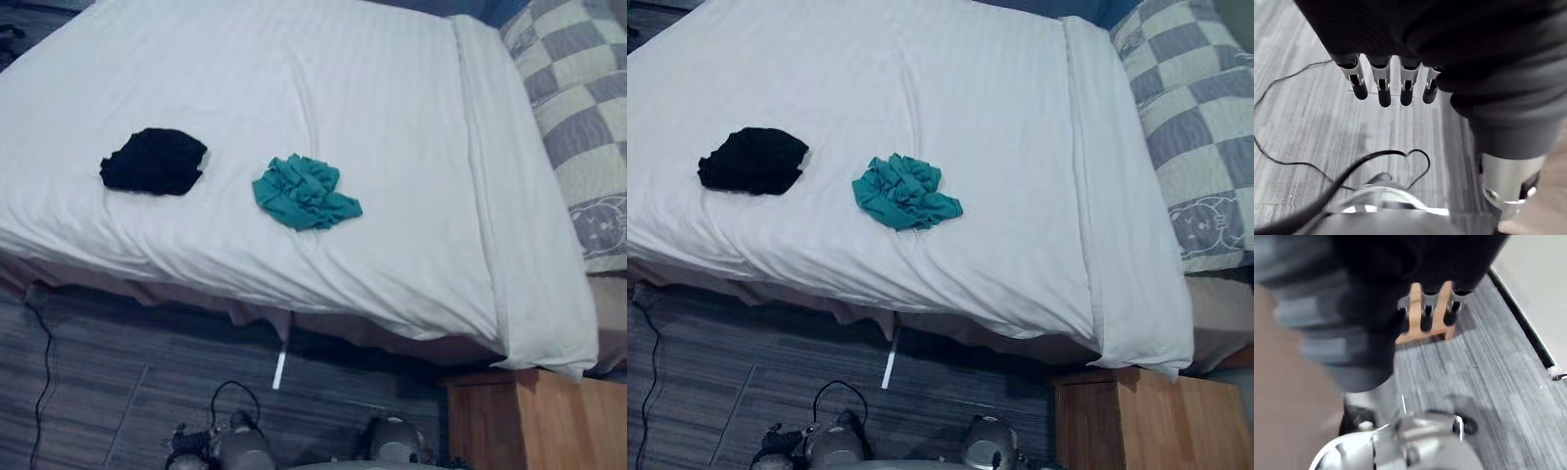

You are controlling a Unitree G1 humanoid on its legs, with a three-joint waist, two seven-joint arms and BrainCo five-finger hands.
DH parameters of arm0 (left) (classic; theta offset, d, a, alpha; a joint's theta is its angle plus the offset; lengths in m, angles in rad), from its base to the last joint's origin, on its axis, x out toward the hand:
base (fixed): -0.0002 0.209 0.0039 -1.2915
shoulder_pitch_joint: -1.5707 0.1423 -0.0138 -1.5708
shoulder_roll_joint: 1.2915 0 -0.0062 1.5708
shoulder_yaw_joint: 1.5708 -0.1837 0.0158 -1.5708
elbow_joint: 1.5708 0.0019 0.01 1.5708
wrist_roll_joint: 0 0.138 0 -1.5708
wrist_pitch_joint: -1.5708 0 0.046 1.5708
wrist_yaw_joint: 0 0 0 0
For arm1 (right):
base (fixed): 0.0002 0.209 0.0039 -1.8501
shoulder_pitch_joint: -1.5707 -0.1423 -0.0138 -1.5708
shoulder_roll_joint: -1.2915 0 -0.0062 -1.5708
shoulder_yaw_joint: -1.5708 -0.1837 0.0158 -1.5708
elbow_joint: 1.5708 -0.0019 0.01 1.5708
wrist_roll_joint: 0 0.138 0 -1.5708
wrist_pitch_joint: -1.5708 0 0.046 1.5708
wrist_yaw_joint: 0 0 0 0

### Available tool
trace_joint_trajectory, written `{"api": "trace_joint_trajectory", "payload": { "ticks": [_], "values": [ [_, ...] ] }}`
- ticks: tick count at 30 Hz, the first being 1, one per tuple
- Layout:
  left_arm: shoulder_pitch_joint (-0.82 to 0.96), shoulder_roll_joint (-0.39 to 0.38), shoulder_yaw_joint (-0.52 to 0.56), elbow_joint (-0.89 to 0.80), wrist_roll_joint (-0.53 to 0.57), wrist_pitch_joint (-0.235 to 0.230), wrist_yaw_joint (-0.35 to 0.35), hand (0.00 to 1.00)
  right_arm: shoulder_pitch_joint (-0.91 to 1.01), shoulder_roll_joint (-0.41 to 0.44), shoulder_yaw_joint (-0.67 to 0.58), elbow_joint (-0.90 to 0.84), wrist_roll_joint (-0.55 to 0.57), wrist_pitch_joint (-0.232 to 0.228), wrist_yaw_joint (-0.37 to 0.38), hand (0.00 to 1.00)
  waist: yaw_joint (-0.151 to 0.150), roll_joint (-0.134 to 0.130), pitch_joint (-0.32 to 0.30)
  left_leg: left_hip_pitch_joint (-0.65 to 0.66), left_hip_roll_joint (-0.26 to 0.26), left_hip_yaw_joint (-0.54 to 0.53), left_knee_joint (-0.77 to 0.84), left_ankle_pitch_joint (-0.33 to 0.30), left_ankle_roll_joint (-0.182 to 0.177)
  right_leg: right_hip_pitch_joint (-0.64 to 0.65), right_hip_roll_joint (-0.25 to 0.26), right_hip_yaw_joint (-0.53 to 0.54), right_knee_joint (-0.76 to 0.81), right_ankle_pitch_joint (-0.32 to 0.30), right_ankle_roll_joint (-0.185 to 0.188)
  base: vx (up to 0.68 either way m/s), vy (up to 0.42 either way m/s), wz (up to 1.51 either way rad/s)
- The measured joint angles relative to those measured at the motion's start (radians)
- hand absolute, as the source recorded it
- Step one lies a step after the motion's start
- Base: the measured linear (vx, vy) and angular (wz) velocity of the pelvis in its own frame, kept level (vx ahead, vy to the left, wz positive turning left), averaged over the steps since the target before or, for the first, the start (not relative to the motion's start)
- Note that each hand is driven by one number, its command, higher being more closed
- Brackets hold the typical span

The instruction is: Tidy the bed and pick cloth on bed and put in laundry

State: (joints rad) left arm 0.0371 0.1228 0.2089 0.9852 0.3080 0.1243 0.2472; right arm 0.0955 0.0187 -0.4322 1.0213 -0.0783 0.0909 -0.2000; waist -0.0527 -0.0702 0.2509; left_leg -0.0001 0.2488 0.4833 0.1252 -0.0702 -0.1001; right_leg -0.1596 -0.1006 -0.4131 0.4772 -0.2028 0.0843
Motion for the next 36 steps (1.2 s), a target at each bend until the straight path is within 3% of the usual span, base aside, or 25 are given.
{"api": "trace_joint_trajectory", "payload": {
  "ticks": [1, 2, 4, 6, 8, 10, 12, 14, 17, 20, 21, 23, 24, 25, 26, 27, 28, 29, 30, 31, 32, 33, 34, 35, 36],
  "values": [
    [-0.039, -0.008, -0.012, 0.005, 0.007, -0.001, -0.015, 0.00, 0.008, -0.002, 0.030, -0.027, 0.005, -0.004, 0.005, 0.00, -0.008, 0.000, 0.004, 0.010, -0.030, -0.021, -0.029, 0.008, 0.001, 0.014, 0.098, 0.080, -0.203, 0.032, -0.040, 0.12, 0.013, 0.61],
    [-0.056, -0.021, -0.011, 0.007, 0.012, -0.002, -0.023, 0.00, 0.008, -0.006, 0.038, -0.029, 0.008, -0.005, 0.007, 0.00, -0.023, 0.003, 0.009, 0.018, -0.040, -0.044, -0.038, 0.009, 0.001, 0.054, 0.117, 0.104, -0.262, 0.073, -0.135, 0.17, 0.006, 0.63],
    [-0.076, -0.071, -0.053, -0.002, 0.033, -0.014, -0.048, 0.00, -0.001, -0.020, 0.040, -0.065, 0.011, -0.008, 0.009, 0.00, -0.042, 0.061, 0.041, 0.078, -0.041, -0.016, -0.103, 0.047, -0.026, 0.098, 0.119, 0.102, -0.222, 0.082, -0.109, 0.15, 0.040, 0.44],
    [-0.079, -0.095, -0.065, -0.007, 0.061, -0.022, -0.056, 0.00, -0.004, -0.020, 0.043, -0.076, 0.010, -0.014, 0.009, 0.00, -0.040, 0.060, 0.042, 0.079, -0.048, -0.011, -0.039, 0.040, -0.030, 0.095, 0.092, 0.135, -0.164, 0.019, -0.136, 0.13, -0.013, 0.46],
    [-0.075, -0.126, -0.062, -0.039, 0.062, -0.024, -0.057, 0.00, -0.025, -0.029, 0.049, -0.089, 0.005, -0.016, 0.011, 0.00, -0.040, 0.078, 0.066, -0.050, 0.041, 0.013, 0.309, -0.007, -0.018, 0.114, 0.088, 0.133, -0.159, -0.022, -0.142, 0.10, -0.072, 0.34],
    [-0.060, -0.149, -0.044, -0.120, 0.055, -0.026, -0.057, 0.00, -0.023, -0.049, 0.055, -0.114, -0.018, -0.013, 0.008, 0.00, -0.020, 0.114, 0.094, -0.200, 0.197, 0.012, 0.795, -0.022, -0.004, 0.193, 0.101, 0.143, -0.181, -0.024, -0.152, 0.11, 0.048, -0.24],
    [-0.056, -0.148, -0.051, -0.128, 0.049, -0.025, -0.046, 0.00, -0.024, -0.053, 0.059, -0.113, -0.037, 0.001, 0.006, 0.00, -0.019, 0.114, 0.094, -0.216, 0.227, 0.026, 0.885, -0.029, 0.004, 0.229, 0.085, 0.166, -0.198, -0.024, -0.149, 0.12, 0.146, -0.54],
    [-0.057, -0.148, -0.050, -0.108, 0.031, -0.025, -0.043, 0.00, -0.050, -0.062, 0.055, -0.100, -0.049, 0.006, 0.005, 0.00, -0.020, 0.122, 0.086, -0.187, 0.196, 0.040, 0.637, -0.049, 0.037, 0.230, 0.051, 0.240, -0.218, -0.010, -0.115, 0.13, 0.209, -0.85],
    [-0.059, -0.151, -0.049, -0.075, 0.007, -0.028, -0.037, 0.00, -0.088, -0.062, 0.045, -0.093, -0.049, 0.007, 0.005, 0.00, -0.025, 0.125, 0.083, -0.119, 0.139, -0.064, 0.126, -0.035, 0.024, 0.192, 0.008, 0.320, -0.225, 0.006, -0.050, 0.22, 0.314, -0.71],
    [-0.057, -0.151, -0.048, -0.069, 0.005, -0.048, -0.029, 0.00, -0.094, -0.065, 0.048, -0.084, -0.051, 0.005, 0.005, 0.00, -0.022, 0.118, 0.081, -0.108, 0.114, -0.236, -0.016, -0.028, 0.015, 0.191, -0.056, 0.363, -0.220, -0.007, 0.025, 0.18, 0.441, -0.33],
    [-0.053, -0.151, -0.050, -0.063, 0.004, -0.055, -0.026, 0.00, -0.098, -0.078, 0.057, -0.062, -0.052, 0.003, 0.005, 0.00, -0.018, 0.123, 0.071, -0.105, 0.102, -0.305, -0.018, -0.012, -0.014, 0.191, -0.082, 0.391, -0.221, -0.015, 0.066, 0.19, 0.603, -0.50],
    [-0.038, -0.166, -0.066, -0.033, 0.001, -0.060, -0.025, 0.00, -0.090, -0.117, 0.095, -0.060, -0.056, 0.002, 0.008, 0.00, -0.019, 0.174, 0.031, -0.082, 0.105, -0.352, 0.003, 0.008, -0.030, 0.207, -0.106, 0.419, -0.242, -0.019, 0.140, 0.22, 0.735, -0.54],
    [-0.054, -0.146, -0.099, -0.028, -0.008, -0.064, -0.027, 0.00, -0.090, -0.100, 0.095, -0.053, -0.060, -0.001, 0.008, 0.00, -0.017, 0.125, 0.028, -0.079, 0.058, -0.340, 0.064, 0.053, -0.136, 0.214, -0.170, 0.442, -0.227, -0.019, 0.174, 0.20, 0.770, -0.61],
    [-0.068, -0.090, -0.140, -0.029, 0.004, -0.062, -0.027, 0.00, -0.094, -0.064, 0.100, -0.063, -0.066, -0.003, 0.021, 0.00, -0.010, 0.074, 0.018, -0.064, 0.013, -0.286, 0.085, 0.010, -0.118, 0.157, -0.225, 0.416, -0.181, 0.049, 0.139, 0.18, 0.736, -0.86],
    [-0.064, -0.069, -0.140, -0.028, 0.011, -0.061, -0.028, 0.00, -0.104, -0.052, 0.114, -0.063, -0.073, -0.004, 0.026, 0.00, -0.001, 0.063, 0.012, -0.045, 0.016, -0.240, 0.081, 0.007, -0.107, 0.128, -0.231, 0.389, -0.169, 0.094, 0.079, 0.14, 0.488, -1.44],
    [-0.051, -0.041, -0.137, -0.028, 0.017, -0.054, -0.029, 0.00, -0.123, -0.038, 0.167, -0.058, -0.087, -0.004, 0.028, 0.00, 0.023, 0.052, -0.001, -0.002, 0.029, -0.154, 0.063, 0.005, -0.089, 0.088, -0.244, 0.271, -0.152, 0.166, -0.022, 0.13, 0.433, -1.69],
    [-0.042, -0.018, -0.138, -0.029, 0.019, -0.052, -0.029, 0.00, -0.138, -0.019, 0.211, -0.056, -0.095, -0.006, 0.030, 0.00, 0.029, 0.041, -0.007, 0.022, 0.023, -0.108, 0.047, 0.006, -0.078, 0.052, -0.276, 0.094, -0.081, 0.161, -0.070, 0.13, 0.458, -1.58],
    [-0.062, -0.005, -0.146, -0.031, 0.023, -0.051, -0.031, 0.00, -0.140, 0.001, 0.232, -0.065, -0.111, -0.009, 0.034, 0.00, 0.016, 0.036, -0.010, 0.033, 0.007, -0.099, 0.017, 0.008, -0.058, 0.044, -0.263, -0.057, 0.018, 0.096, -0.037, 0.07, 0.307, -0.78],
    [-0.070, 0.001, -0.163, -0.029, 0.029, -0.049, -0.032, 0.00, -0.144, 0.002, 0.240, -0.063, -0.117, -0.010, 0.034, 0.00, 0.008, 0.038, -0.009, 0.035, 0.002, -0.100, 0.007, 0.009, -0.048, 0.047, -0.230, -0.049, 0.026, 0.071, -0.003, 0.05, 0.223, -0.24],
    [-0.089, 0.001, -0.187, -0.018, 0.043, -0.045, -0.040, 0.00, -0.146, 0.006, 0.251, -0.066, -0.130, -0.016, 0.038, 0.00, 0.005, 0.044, -0.005, 0.046, -0.009, -0.100, -0.012, 0.012, -0.033, 0.060, -0.128, 0.006, -0.001, 0.029, 0.033, 0.05, 0.128, -0.01],
    [-0.098, -0.003, -0.201, -0.008, 0.053, -0.042, -0.048, 0.00, -0.146, 0.006, 0.257, -0.071, -0.132, -0.020, 0.044, 0.00, 0.004, 0.050, -0.002, 0.057, -0.014, -0.095, -0.021, 0.013, -0.031, 0.078, -0.068, 0.034, -0.050, -0.002, 0.023, 0.04, 0.103, -0.04],
    [-0.101, -0.013, -0.210, 0.001, 0.059, -0.041, -0.055, 0.00, -0.142, 0.007, 0.271, -0.081, -0.133, -0.024, 0.051, 0.00, 0.003, 0.056, 0.002, 0.069, -0.029, -0.093, -0.025, 0.017, -0.026, 0.127, -0.010, 0.043, -0.155, -0.018, -0.035, 0.03, 0.047, -0.03],
    [-0.101, -0.026, -0.210, 0.005, 0.060, -0.040, -0.056, 0.00, -0.141, 0.003, 0.281, -0.088, -0.133, -0.026, 0.052, 0.00, 0.001, 0.056, 0.003, 0.078, -0.037, -0.098, -0.026, 0.018, -0.024, 0.163, 0.001, 0.047, -0.201, -0.010, -0.047, 0.00, 0.081, 0.01],
    [-0.098, -0.053, -0.218, 0.005, 0.062, -0.041, -0.065, 0.00, -0.143, -0.005, 0.291, -0.103, -0.133, -0.032, 0.052, 0.00, 0.000, 0.094, 0.014, 0.086, -0.046, -0.105, -0.047, 0.031, -0.014, 0.186, 0.022, 0.084, -0.232, 0.031, -0.056, 0.01, 0.082, 0.17],
    [-0.096, -0.069, -0.230, 0.004, 0.073, -0.041, -0.071, 0.00, -0.142, -0.008, 0.293, -0.104, -0.132, -0.037, 0.053, 0.00, -0.008, 0.103, 0.009, 0.094, -0.053, -0.121, -0.063, 0.037, -0.012, 0.189, 0.024, 0.119, -0.245, 0.032, -0.057, 0.03, 0.072, 0.20]
  ]
}}
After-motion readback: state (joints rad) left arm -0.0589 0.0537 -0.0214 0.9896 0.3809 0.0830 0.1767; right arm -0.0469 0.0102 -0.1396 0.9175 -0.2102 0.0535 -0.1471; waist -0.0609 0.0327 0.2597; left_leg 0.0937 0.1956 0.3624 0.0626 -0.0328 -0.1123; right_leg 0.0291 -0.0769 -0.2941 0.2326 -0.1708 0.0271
